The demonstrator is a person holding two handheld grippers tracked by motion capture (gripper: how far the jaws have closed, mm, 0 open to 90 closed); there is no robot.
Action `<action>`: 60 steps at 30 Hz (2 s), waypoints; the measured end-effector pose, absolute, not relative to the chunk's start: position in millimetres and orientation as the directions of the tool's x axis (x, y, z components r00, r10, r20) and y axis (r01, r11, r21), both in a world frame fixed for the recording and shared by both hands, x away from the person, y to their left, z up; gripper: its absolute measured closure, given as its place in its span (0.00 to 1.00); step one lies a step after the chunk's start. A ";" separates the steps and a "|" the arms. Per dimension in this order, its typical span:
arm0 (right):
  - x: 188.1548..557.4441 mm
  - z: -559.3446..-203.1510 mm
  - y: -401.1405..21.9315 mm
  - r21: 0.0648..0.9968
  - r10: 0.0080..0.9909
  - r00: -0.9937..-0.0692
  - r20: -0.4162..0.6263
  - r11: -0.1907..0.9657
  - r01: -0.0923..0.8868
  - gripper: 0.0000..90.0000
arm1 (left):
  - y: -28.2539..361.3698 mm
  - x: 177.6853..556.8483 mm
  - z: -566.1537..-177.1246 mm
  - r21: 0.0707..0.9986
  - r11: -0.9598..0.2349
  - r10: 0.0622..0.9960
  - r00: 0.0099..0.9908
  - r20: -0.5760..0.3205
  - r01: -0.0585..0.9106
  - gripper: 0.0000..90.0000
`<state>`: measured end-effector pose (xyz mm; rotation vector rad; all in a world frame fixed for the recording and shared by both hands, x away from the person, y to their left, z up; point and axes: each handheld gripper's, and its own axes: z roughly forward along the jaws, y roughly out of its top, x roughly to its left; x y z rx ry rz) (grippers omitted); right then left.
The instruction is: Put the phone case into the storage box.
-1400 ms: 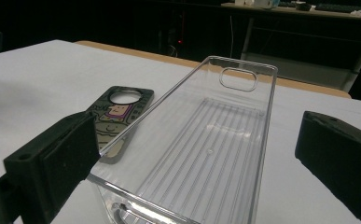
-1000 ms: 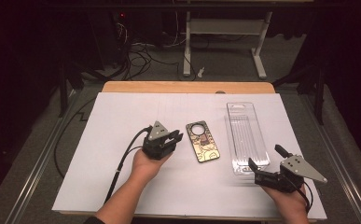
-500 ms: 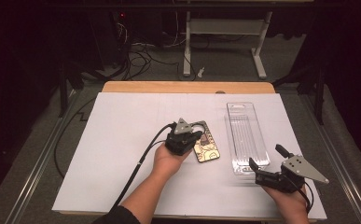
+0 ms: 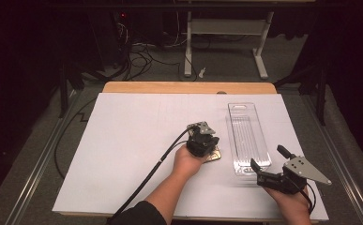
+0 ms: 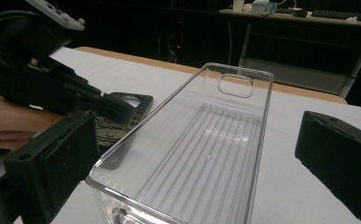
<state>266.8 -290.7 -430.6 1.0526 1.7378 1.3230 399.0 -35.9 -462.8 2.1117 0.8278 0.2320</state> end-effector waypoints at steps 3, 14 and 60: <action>266.4 -430.3 -290.1 0.971 0.903 -0.426 -0.057 0.148 0.185 0.00 | -46.0 401.7 -464.7 0.728 -0.483 0.630 0.771 -0.098 0.487 1.00; 265.7 -429.1 -290.6 0.972 0.902 -0.427 -0.060 0.150 0.179 0.00 | -56.8 403.2 -464.4 0.654 -0.530 0.642 0.759 -0.107 0.541 1.00; 265.0 -426.7 -278.6 0.969 0.897 -0.433 -0.093 0.181 0.168 0.00 | 123.8 323.2 -464.0 0.646 -0.454 0.691 0.700 -0.180 0.614 1.00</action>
